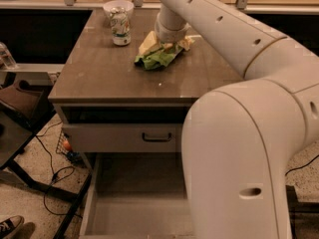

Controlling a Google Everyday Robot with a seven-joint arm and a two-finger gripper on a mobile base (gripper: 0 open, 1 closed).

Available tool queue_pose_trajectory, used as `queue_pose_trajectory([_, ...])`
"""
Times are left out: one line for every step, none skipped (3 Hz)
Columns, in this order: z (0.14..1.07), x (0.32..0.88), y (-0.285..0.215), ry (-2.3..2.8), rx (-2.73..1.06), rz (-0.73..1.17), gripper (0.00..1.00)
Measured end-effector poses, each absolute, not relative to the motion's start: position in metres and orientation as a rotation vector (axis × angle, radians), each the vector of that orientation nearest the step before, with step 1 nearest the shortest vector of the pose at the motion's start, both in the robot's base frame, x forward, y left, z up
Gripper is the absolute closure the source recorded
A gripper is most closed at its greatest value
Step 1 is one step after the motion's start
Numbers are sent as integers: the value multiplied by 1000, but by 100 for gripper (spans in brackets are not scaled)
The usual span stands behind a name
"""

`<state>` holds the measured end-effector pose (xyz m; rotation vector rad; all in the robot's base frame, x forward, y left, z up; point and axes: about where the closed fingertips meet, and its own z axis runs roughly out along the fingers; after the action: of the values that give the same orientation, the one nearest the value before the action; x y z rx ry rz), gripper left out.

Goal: Pick green rice chip bag

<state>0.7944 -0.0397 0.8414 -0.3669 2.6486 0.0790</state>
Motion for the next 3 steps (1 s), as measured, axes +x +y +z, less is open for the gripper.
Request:
queue_pose_trajectory([840,795,-40,2652,-368,75,48])
queue_pose_trajectory([841,795,-40,2652,-368,75,71])
queue_pose_trajectory([842,795,-40,2652,-368,75,95])
